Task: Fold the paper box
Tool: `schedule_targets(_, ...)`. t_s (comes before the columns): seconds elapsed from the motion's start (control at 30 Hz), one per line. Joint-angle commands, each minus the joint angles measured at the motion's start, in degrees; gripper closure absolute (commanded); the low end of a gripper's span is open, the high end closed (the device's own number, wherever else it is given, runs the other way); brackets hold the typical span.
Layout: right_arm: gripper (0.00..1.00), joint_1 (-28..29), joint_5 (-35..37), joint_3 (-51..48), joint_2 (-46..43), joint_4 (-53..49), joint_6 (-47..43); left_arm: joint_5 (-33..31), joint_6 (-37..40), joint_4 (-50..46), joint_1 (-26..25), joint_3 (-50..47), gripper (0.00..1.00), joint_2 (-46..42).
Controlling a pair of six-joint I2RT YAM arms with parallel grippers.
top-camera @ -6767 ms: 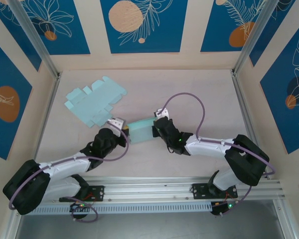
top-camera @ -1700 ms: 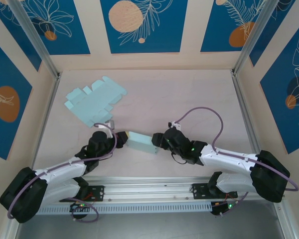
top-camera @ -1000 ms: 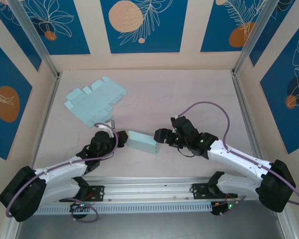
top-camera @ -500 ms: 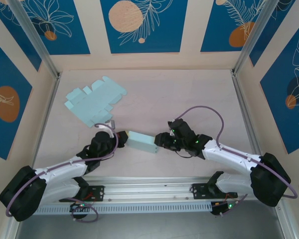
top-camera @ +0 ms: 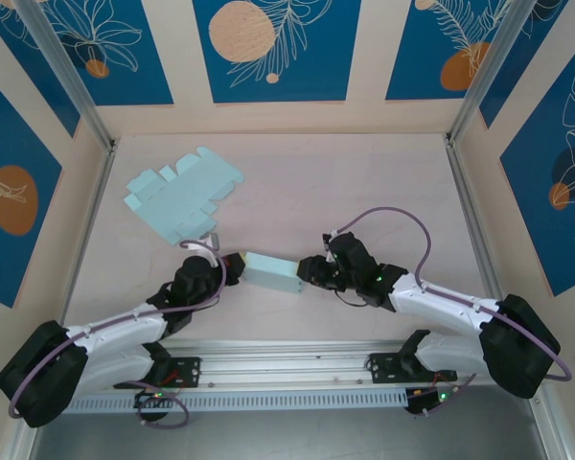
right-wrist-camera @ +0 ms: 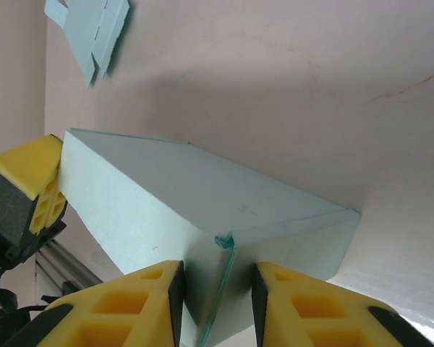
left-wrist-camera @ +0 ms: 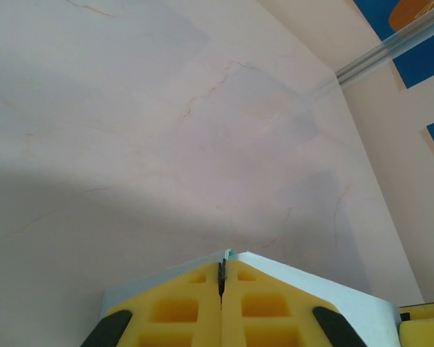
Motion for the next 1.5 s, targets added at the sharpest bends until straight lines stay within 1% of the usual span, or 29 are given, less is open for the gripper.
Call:
schedule_targets(0.0,0.68,2.97,4.57,-1.87,0.75,-10.49,-1.84,3.35,-2.2,-15.59,-2.91,-5.48,0.92,0.49)
schedule_targets(0.2,0.67,5.48,6.6,-0.15,0.55,-10.78,-2.25,2.55,-1.49,-20.22,-3.14,-4.78,0.91,-5.59)
schedule_targets(0.23,0.66,6.07,7.41,0.47,0.75,-11.43,-2.36,2.55,-1.64,-20.88,-3.21,-4.87,0.91,-6.56)
schedule_targets(0.4,0.51,6.95,9.13,3.75,1.16,-14.26,-4.15,2.25,-1.81,-21.94,-3.18,-4.81,0.88,-10.18)
schedule_targets(0.47,0.44,6.6,10.83,6.35,1.06,-17.3,-6.6,1.71,-1.23,-22.15,-3.15,-4.12,0.87,-10.8)
schedule_targets(0.57,0.37,5.13,11.66,9.42,0.99,-20.35,-10.69,0.66,0.35,-22.58,-3.16,-2.14,0.87,-10.35)
schedule_targets(0.7,0.34,2.67,9.85,11.23,1.07,-20.85,-13.33,0.35,2.1,-21.32,-3.05,0.49,0.87,-7.38)
schedule_targets(0.8,0.25,2.25,8.96,12.3,0.76,-20.93,-16.8,0.83,2.44,-19.35,-3.06,1.77,0.87,-4.37)
schedule_targets(0.83,0.2,2.25,8.59,12.66,0.34,-21.09,-19.34,1.04,2.61,-19.01,-3.1,2.26,0.87,-3.36)
schedule_targets(0.93,0.04,2.25,5.54,13.42,-1.39,-21.04,-30.36,1.28,3.36,-18.86,-3.04,3.5,0.87,-1.49)
schedule_targets(0.97,0.0,2.18,3.7,13.37,-1.99,-20.8,-34.76,1.23,3.49,-18.84,-3.04,3.8,0.87,-1.17)
schedule_targets(1.03,0.0,2.0,0.84,13.46,-2.54,-20.99,-41.46,0.82,3.71,-19.12,-2.96,4.25,0.87,-0.86)
schedule_targets(1.17,0.0,1.85,-0.27,16.01,-0.72,-23.62,-49.21,0.01,4.21,-19.76,-2.86,4.8,0.86,-1.14)
schedule_targets(1.33,0.0,1.87,0.54,18.8,4.43,-24.63,-55.9,0.42,4.65,-20.52,-2.86,5.42,0.85,-1.4)
schedule_targets(1.47,0.0,2.12,0.3,21.05,9.31,-25.41,-59.54,0.27,4.74,-20.88,-2.85,5.26,0.85,-1.85)
